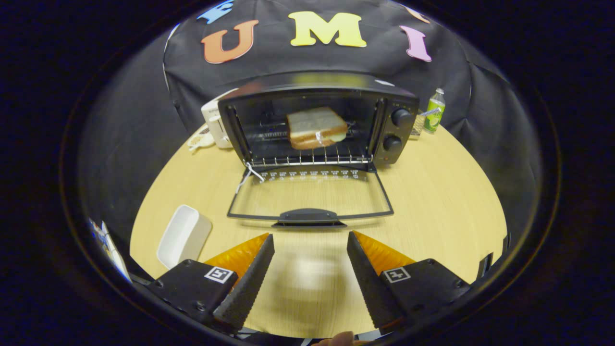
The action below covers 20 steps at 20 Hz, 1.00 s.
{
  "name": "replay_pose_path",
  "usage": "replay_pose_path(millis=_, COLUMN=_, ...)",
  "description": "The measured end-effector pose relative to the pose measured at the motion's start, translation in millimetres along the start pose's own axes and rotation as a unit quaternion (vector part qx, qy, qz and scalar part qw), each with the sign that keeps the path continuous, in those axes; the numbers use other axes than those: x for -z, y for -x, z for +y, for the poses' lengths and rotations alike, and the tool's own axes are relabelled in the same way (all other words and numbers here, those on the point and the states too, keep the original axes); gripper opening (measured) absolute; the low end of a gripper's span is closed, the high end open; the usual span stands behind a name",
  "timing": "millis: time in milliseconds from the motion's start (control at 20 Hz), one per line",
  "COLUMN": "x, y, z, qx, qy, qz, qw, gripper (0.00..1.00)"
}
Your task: Open the toaster oven, put the food inside, and close the toaster oven door.
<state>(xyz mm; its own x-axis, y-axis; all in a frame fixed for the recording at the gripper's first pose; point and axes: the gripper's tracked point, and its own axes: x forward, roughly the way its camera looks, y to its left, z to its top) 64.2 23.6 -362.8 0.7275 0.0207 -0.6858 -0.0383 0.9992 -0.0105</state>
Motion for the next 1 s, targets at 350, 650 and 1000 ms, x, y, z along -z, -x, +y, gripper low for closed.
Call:
replay_pose_path(millis=350, x=11, y=-46, z=2, qx=0.012, qy=0.003, qz=0.019, qw=1.000, gripper=0.98)
replay_pose_path(millis=650, x=13, y=-67, z=1, qx=0.029, qy=-0.015, qz=0.029, qw=0.999, gripper=0.98)
replay_pose_path(millis=1000, x=-3, y=-37, z=4, qx=0.029, qy=-0.011, qz=0.016, qw=0.999, gripper=0.98)
